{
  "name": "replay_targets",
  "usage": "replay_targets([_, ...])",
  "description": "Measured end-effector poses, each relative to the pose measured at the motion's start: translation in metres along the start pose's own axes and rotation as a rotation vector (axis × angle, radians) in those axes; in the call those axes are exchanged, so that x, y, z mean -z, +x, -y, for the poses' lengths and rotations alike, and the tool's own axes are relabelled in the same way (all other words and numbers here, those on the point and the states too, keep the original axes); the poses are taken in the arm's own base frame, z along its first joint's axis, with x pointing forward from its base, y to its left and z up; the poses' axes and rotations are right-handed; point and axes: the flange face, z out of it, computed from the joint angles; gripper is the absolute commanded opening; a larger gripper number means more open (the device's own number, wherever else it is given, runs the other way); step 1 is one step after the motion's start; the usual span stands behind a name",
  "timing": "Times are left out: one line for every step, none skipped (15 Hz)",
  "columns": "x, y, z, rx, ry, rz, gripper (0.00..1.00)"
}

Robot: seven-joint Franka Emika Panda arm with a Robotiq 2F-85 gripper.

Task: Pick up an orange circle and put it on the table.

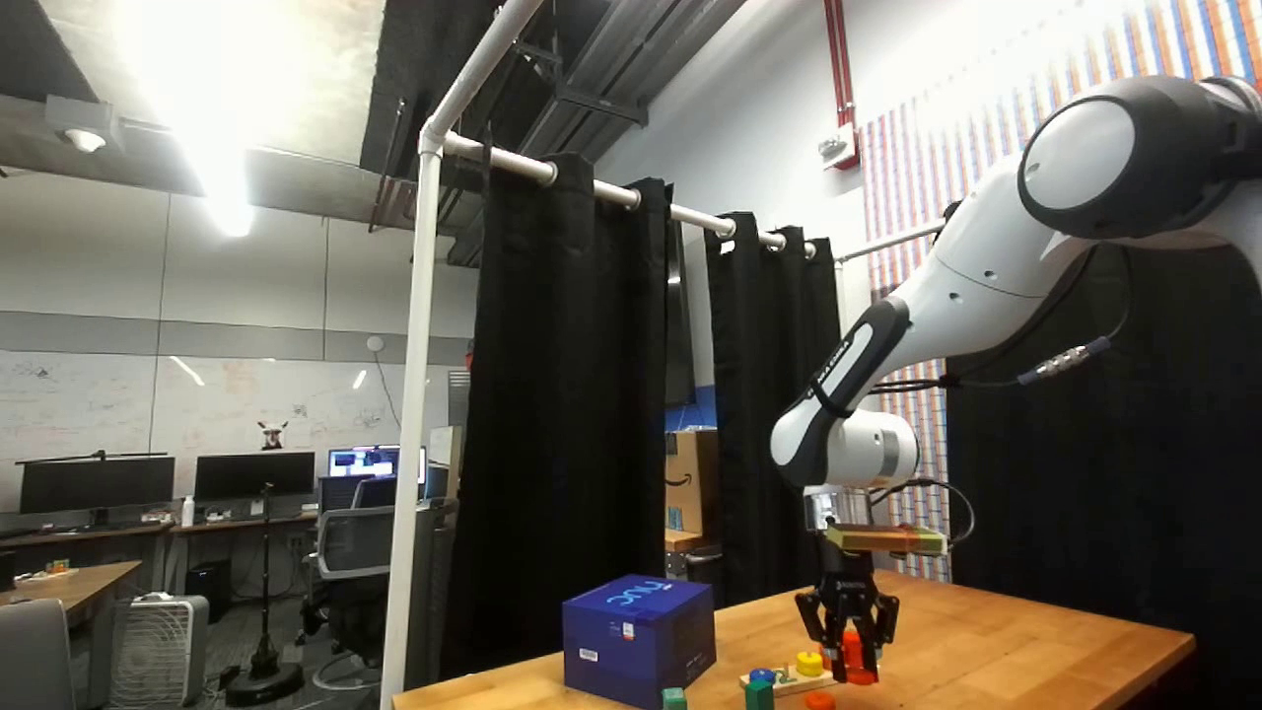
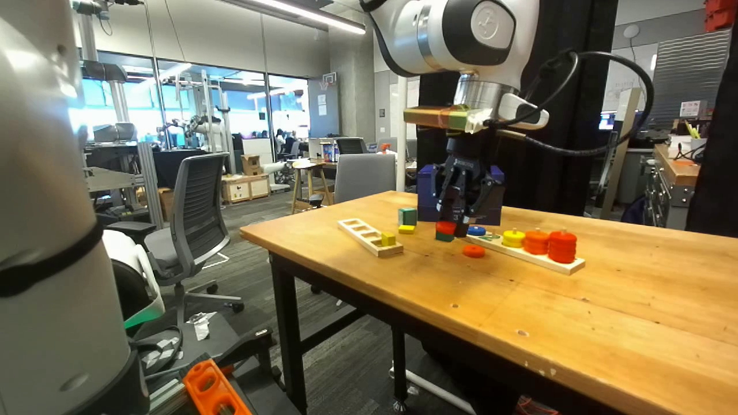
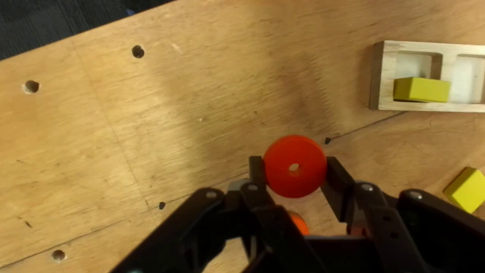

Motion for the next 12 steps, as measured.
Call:
replay_targets([-0.008,0.001,-0.003,0.022,-0.002,-0.006,0.19])
replay_targets([-0.016,0.003,-0.006,0.041,-0.004,-0.01,0.19])
replay_targets([-0.023,0.004,-0.008,0.057,-0.006,-0.012,0.19])
replay_targets([-0.031,0.006,-0.011,0.07,-0.008,-0.013,0.19])
replay_targets([-0.037,0.007,-0.013,0.081,-0.009,-0.015,0.26])
replay_targets([-0.042,0.008,-0.015,0.087,-0.011,-0.015,0.67])
replay_targets([-0.047,0.009,-0.016,0.091,-0.012,-0.016,0.69])
replay_targets([-0.049,0.01,-0.017,0.093,-0.013,-0.017,0.74])
replay_targets([-0.051,0.011,-0.017,0.093,-0.014,-0.02,0.81])
replay_targets([-0.052,0.011,-0.017,0.093,-0.014,-0.02,0.9])
replay_targets([-0.052,0.011,-0.017,0.094,-0.015,-0.02,0.99])
replay_targets([-0.052,0.011,-0.017,0.094,-0.016,-0.02,1.0])
